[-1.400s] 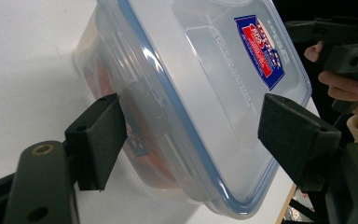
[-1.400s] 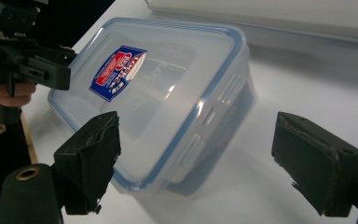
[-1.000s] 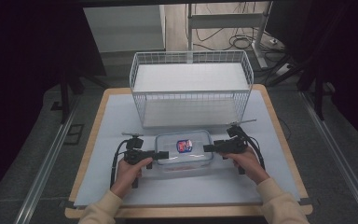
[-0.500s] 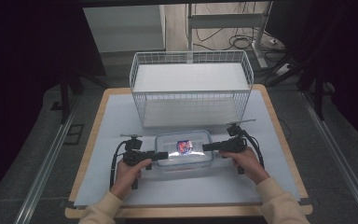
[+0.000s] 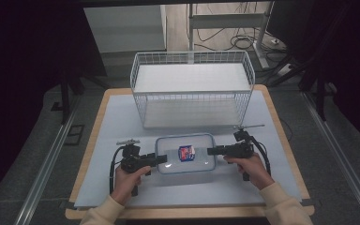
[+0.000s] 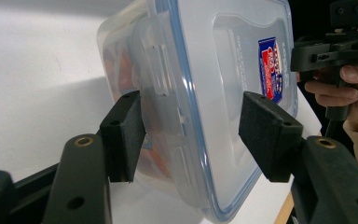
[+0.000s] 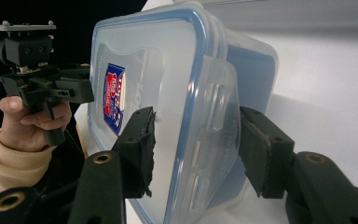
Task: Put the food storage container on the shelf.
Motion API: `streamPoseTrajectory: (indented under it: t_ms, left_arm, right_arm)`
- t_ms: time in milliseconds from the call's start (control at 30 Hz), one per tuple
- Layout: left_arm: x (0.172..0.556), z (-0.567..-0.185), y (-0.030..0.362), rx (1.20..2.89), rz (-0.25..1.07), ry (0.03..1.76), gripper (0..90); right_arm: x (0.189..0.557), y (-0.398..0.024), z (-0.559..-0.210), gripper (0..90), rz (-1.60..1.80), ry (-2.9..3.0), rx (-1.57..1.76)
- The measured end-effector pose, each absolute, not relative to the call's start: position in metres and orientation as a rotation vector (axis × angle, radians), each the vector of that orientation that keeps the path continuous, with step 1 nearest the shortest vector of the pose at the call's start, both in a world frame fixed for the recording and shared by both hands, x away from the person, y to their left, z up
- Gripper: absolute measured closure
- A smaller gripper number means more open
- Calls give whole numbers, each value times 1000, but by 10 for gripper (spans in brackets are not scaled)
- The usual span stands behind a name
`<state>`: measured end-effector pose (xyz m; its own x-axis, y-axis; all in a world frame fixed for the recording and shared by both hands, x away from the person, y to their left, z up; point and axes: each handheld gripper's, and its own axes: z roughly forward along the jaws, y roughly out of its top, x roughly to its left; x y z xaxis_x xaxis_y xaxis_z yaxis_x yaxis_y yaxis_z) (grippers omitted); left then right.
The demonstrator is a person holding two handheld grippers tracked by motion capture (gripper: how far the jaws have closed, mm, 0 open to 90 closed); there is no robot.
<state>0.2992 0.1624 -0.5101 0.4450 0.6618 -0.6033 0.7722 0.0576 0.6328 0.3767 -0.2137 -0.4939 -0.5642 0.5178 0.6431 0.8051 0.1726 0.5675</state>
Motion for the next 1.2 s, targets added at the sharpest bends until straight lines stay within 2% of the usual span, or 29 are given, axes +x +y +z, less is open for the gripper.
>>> streamPoseTrajectory:
  t_ms: [667, 1200]
  left_arm:
    - [298, -502, 159, 1649, -63, 1250, 447]
    - [299, -487, 156, 1646, -41, 1194, 456]
  right_arm:
    - [365, -215, -488, 506, -1419, -2179, -1286]
    - [359, -220, -466, 509, -1505, -2236, -1246]
